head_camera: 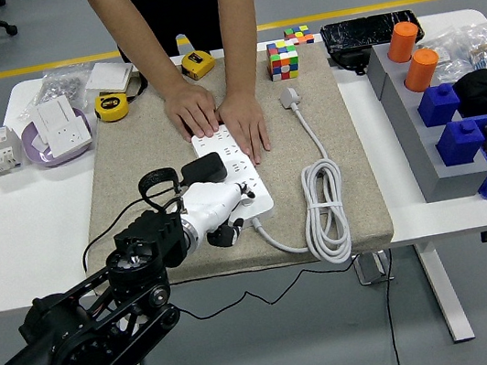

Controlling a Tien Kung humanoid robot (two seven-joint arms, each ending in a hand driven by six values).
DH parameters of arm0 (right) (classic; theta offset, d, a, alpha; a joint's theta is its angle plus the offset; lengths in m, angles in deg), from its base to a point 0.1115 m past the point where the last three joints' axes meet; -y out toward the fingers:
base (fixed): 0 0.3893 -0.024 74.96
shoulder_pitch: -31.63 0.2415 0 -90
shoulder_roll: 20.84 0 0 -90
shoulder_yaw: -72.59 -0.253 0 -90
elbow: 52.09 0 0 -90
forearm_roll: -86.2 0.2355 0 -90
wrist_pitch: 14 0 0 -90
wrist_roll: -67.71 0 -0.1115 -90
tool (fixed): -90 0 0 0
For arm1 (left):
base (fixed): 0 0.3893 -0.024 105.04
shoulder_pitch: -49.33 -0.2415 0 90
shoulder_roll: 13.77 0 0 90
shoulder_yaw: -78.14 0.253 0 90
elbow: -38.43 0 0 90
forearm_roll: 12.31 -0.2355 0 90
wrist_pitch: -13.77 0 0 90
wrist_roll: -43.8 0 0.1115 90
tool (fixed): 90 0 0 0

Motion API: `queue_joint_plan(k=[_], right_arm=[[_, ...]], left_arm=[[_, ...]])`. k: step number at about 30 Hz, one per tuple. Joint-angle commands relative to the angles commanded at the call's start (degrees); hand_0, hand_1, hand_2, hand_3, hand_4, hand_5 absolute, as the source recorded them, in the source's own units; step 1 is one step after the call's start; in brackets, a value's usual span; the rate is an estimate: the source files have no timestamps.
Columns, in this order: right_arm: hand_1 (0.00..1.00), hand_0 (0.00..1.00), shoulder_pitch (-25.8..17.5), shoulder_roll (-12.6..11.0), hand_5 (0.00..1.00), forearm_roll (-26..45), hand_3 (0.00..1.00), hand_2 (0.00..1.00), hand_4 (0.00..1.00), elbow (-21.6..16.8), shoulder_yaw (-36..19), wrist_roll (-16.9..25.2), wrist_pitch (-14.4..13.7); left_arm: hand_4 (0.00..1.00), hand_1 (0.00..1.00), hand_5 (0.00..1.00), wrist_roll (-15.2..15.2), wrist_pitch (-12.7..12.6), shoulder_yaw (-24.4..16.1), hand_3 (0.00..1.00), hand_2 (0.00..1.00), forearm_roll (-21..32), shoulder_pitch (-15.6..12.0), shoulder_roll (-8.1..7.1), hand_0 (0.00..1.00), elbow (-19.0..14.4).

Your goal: Pick up the plug,place it near the board,insert it into the board,press the button

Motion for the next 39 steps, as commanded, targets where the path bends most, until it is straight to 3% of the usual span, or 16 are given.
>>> queue_joint_plan(k=[32,39], right_arm=[[0.771,0.767,0.2,-0.1,0.998,0.0,0.834,0.77,0.998,0.0,-0.3,0.1,-0.1],[0.771,0.766,0.1,-0.1,0.998,-0.2,0.833,0.77,0.998,0.0,-0.3,0.0,-0.1]], left_arm=[[0.452,0.05,0.036,0.5,1.4,0.9,0.738,0.17,-1.6,0.3,-0.19,0.115,1.6],[0.451,0.05,0.036,-0.4,0.0,-0.2,0.728,0.169,-2.4,0.0,-0.3,0.116,0.6]])
